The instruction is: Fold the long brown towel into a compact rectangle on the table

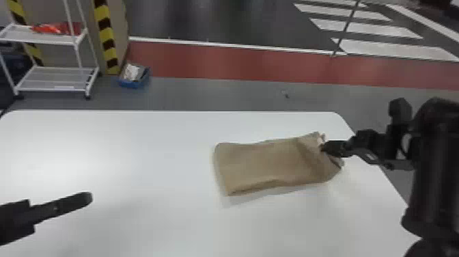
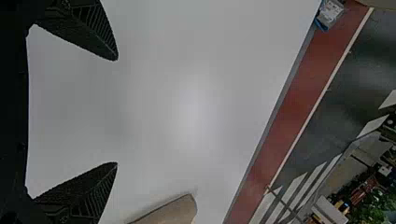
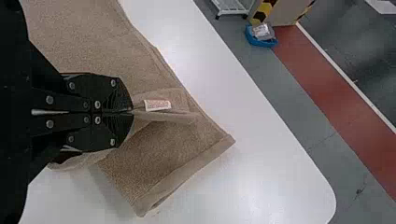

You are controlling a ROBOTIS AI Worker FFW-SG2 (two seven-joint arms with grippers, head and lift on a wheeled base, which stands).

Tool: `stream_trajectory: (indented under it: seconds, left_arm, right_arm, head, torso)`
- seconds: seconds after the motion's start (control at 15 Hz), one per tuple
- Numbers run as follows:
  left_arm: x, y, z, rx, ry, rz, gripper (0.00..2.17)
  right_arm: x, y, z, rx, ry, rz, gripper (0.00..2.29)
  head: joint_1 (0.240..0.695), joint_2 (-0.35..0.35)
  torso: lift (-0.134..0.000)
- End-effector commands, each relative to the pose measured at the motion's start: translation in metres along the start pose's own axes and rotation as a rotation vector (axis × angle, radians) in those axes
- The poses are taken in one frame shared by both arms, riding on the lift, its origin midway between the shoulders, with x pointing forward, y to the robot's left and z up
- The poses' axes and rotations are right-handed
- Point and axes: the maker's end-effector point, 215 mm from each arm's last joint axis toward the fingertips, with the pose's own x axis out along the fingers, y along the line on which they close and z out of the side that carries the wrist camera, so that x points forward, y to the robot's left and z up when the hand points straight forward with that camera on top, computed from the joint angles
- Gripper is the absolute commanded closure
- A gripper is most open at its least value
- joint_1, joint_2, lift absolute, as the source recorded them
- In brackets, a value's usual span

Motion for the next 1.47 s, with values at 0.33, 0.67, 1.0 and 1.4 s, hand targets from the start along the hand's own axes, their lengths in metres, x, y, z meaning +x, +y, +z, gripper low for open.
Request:
stream_trajectory:
  seconds: [0.33, 0.67, 1.0, 1.4]
  left_arm:
    - [-0.001, 0.007, -0.004, -0.016, 0.013, 0.011, 0.08]
    - [-0.001, 0.012, -0.014, -0.028, 0.028, 0.014, 0.08]
    - [-0.002, 0.013, -0.014, -0.030, 0.027, 0.016, 0.08]
    - [-0.005, 0.019, -0.026, -0.047, 0.041, 0.021, 0.08]
  right_arm:
    - [-0.018, 0.022, 0.046, 0.000, -0.030, 0.005, 1.29]
    - [-0.003, 0.002, 0.034, 0.011, 0.001, -0.025, 1.29]
    - [-0.011, 0.008, 0.059, 0.003, -0.059, 0.011, 1.29]
    - [0.007, -0.014, 0.068, -0.063, -0.077, -0.049, 1.17]
  head:
    - [0.695, -0.179]
    - [0.695, -0.179]
    - [0.695, -0.185]
    - [0.695, -0.202]
  torso:
    - [-0.125]
    - [-0.125]
    - [-0.125]
    - [-0.125]
